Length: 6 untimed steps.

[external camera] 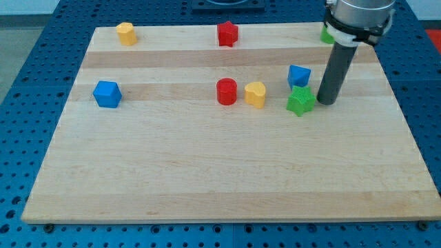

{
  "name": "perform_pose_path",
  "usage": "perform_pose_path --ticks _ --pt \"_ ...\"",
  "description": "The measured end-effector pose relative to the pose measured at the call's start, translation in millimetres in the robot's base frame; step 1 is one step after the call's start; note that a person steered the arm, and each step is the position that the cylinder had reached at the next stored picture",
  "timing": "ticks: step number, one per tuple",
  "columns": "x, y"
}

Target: Slide the green star closer red circle

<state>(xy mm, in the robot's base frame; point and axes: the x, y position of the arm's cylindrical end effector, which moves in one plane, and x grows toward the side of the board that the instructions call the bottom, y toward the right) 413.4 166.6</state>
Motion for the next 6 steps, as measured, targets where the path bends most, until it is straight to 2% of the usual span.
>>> perform_pose_path --ticks 2,4,6 --pt "8 -47" --pt "39 -97" --pt "34 -149"
